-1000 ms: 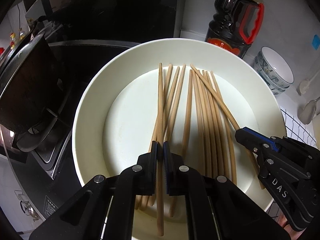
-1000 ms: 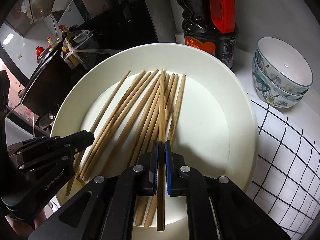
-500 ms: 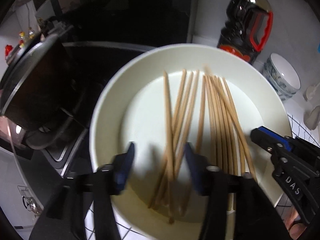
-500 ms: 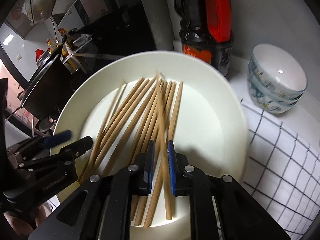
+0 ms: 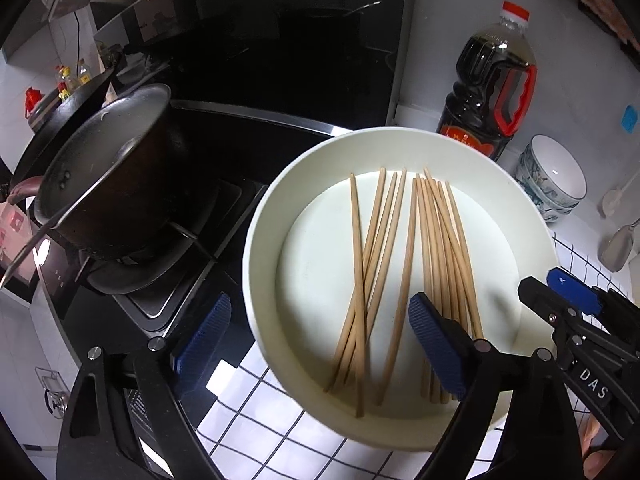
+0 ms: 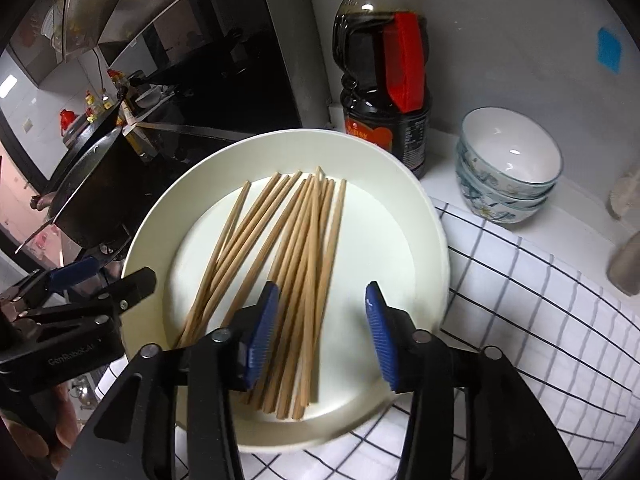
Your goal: Organize utensils
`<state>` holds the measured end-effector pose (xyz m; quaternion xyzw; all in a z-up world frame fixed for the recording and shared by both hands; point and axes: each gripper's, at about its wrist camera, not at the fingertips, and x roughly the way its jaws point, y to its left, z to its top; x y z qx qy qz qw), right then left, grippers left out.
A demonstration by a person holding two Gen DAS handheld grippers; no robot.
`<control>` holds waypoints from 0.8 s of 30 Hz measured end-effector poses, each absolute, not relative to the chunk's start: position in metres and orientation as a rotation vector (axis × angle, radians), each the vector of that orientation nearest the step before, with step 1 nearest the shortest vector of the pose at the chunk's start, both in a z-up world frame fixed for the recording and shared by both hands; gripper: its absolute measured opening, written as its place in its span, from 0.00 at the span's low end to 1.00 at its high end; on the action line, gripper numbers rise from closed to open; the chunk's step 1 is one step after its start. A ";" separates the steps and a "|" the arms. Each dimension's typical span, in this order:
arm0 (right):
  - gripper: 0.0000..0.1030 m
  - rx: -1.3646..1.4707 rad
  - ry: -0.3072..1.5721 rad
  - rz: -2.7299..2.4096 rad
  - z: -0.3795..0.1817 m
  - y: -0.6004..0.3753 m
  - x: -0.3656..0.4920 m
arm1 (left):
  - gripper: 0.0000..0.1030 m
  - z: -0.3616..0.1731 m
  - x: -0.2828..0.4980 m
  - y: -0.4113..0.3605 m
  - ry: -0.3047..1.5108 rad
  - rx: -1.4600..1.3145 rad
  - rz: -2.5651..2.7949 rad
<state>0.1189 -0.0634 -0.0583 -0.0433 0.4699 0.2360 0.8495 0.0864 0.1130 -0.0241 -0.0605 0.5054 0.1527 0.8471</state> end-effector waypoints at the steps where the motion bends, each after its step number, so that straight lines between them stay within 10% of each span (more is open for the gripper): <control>1: 0.46 -0.109 0.982 0.478 -0.056 -0.064 0.115 | 0.88 -0.022 0.084 0.113 1.066 -0.128 0.323; 24: 0.58 -0.097 0.971 0.429 -0.037 -0.073 0.083 | 0.93 0.004 0.053 0.113 1.035 -0.160 0.329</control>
